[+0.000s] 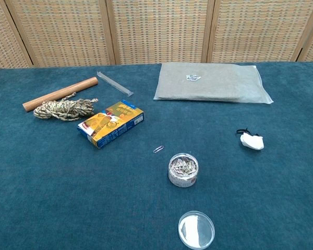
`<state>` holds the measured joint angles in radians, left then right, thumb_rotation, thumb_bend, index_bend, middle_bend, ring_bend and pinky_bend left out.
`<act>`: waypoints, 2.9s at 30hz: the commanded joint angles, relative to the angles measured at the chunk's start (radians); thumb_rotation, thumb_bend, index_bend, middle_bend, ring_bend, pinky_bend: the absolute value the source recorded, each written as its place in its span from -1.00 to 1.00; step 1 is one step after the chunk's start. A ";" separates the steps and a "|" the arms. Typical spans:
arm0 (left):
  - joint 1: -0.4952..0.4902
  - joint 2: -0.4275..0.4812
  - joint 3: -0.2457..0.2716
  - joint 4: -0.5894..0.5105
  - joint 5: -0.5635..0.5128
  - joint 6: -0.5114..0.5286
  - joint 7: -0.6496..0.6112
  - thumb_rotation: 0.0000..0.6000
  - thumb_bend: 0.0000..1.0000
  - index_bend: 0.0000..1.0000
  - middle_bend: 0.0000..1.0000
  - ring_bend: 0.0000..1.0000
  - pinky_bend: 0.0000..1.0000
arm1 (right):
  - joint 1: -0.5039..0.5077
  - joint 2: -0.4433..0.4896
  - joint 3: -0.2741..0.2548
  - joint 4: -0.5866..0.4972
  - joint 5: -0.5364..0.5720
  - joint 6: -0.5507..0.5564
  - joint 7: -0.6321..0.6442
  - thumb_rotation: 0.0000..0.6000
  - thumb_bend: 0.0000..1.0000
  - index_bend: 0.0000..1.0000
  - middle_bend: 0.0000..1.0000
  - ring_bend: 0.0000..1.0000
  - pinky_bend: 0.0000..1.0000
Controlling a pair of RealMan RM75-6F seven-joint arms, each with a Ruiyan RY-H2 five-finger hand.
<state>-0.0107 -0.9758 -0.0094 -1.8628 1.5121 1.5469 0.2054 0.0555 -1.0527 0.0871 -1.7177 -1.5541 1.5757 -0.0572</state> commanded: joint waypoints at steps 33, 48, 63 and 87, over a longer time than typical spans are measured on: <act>-0.077 -0.011 -0.066 0.024 -0.179 -0.132 0.011 1.00 -1.00 -1.00 -1.00 -1.00 -1.00 | 0.733 -0.251 0.187 -0.015 0.326 -0.806 -0.370 1.00 -0.32 -0.19 -1.00 -1.00 -1.00; -0.122 -0.027 -0.087 0.049 -0.276 -0.203 0.038 1.00 -1.00 -1.00 -1.00 -1.00 -1.00 | 0.906 -0.601 0.116 0.322 0.448 -0.862 -0.477 1.00 -0.32 -0.10 -1.00 -1.00 -1.00; -0.126 -0.024 -0.081 0.046 -0.280 -0.199 0.031 1.00 -1.00 -1.00 -1.00 -1.00 -1.00 | 0.952 -0.694 0.099 0.433 0.552 -0.842 -0.535 1.00 -0.31 -0.05 -1.00 -1.00 -1.00; -0.135 -0.018 -0.085 0.057 -0.304 -0.208 0.006 1.00 -1.00 -1.00 -1.00 -1.00 -1.00 | 1.042 -0.816 0.117 0.550 0.708 -0.850 -0.596 1.00 -0.31 -0.02 -1.00 -1.00 -1.00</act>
<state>-0.1453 -0.9935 -0.0939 -1.8060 1.2090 1.3394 0.2121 1.0954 -1.8666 0.2040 -1.1701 -0.8482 0.7269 -0.6518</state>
